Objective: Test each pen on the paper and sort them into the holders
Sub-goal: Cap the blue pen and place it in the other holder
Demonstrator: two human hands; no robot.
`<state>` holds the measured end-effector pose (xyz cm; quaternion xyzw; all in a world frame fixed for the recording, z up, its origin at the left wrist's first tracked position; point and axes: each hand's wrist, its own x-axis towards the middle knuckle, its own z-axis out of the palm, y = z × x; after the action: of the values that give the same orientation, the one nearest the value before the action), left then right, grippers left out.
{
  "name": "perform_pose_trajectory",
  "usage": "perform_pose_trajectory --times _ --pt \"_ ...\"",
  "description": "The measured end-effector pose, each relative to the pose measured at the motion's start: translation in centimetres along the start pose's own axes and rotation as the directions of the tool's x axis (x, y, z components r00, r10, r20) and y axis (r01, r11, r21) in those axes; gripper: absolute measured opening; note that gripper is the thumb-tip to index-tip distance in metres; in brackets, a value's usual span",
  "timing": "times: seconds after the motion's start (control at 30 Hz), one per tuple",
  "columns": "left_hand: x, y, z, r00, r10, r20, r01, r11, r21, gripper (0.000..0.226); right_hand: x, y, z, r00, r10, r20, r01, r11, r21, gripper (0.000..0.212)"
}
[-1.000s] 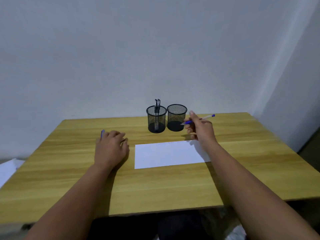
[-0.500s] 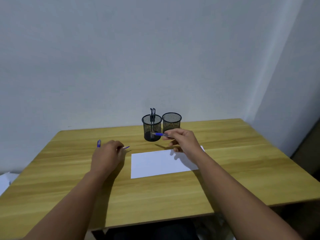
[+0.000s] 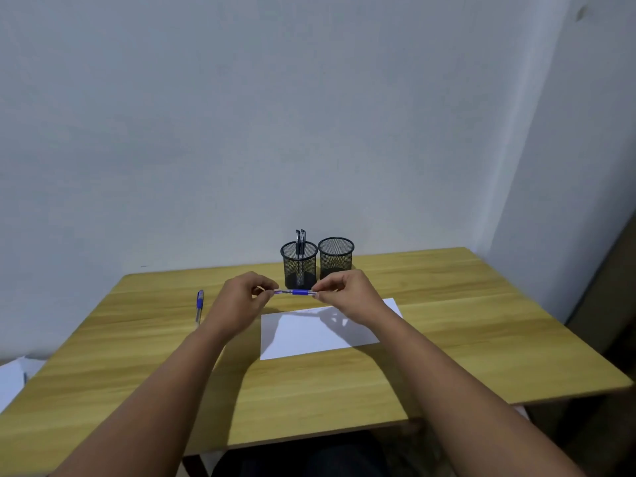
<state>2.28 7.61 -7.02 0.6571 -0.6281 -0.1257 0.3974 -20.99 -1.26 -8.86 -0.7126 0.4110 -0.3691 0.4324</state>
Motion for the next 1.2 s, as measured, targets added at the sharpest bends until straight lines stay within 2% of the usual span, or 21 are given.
perform_pose_trajectory --times 0.17,0.27,0.4,0.53,0.63,0.73,0.83,0.93,1.03,1.2 --pt "0.0 1.4 -0.1 0.999 0.008 0.050 -0.009 1.000 0.006 0.012 -0.5 -0.6 -0.7 1.000 -0.009 -0.007 0.009 1.000 0.007 0.009" --pt "0.2 2.8 0.2 0.994 -0.063 0.086 0.080 0.976 -0.205 0.012 -1.1 -1.4 -1.3 1.000 -0.002 -0.025 0.004 0.995 0.095 0.010" --pt "0.2 5.9 0.9 0.990 -0.126 0.065 0.142 0.863 -0.486 0.012 -1.4 -1.5 -2.7 0.997 0.055 -0.052 -0.041 0.969 0.243 0.013" --pt "1.3 7.8 2.2 0.991 -0.124 0.049 0.131 0.832 -0.539 0.012 -1.8 -0.7 -3.9 0.994 0.104 -0.040 -0.086 0.940 0.330 0.009" --pt "2.5 8.7 2.7 0.993 -0.075 0.095 0.108 0.904 -0.414 0.009 -1.8 -0.1 -5.0 0.998 0.056 -0.027 -0.048 0.970 0.237 0.016" --pt "4.1 9.3 3.3 0.992 0.010 0.122 0.035 0.932 -0.362 0.019 -0.7 -0.3 -6.2 0.999 -0.006 0.049 0.009 0.999 -0.047 0.018" --pt "6.7 8.8 4.1 0.994 0.077 0.081 -0.058 0.976 -0.211 0.039 1.9 -0.9 -7.6 0.997 -0.046 -0.063 0.029 0.969 -0.244 0.015" --pt "9.3 7.7 5.1 0.991 0.125 0.050 -0.129 0.989 0.076 0.055 4.9 -2.1 -9.4 0.964 -0.089 -0.252 0.033 0.975 -0.221 0.006" --pt "11.7 6.8 6.5 0.985 0.153 0.081 -0.172 0.910 0.378 0.072 8.2 -2.4 -10.0 0.930 -0.112 -0.350 0.047 0.981 -0.189 0.008" --pt "14.9 5.6 9.1 0.980 0.128 0.150 -0.190 0.815 0.548 0.103 12.4 -1.5 -8.8 0.936 -0.096 -0.338 0.052 0.989 -0.136 0.014"
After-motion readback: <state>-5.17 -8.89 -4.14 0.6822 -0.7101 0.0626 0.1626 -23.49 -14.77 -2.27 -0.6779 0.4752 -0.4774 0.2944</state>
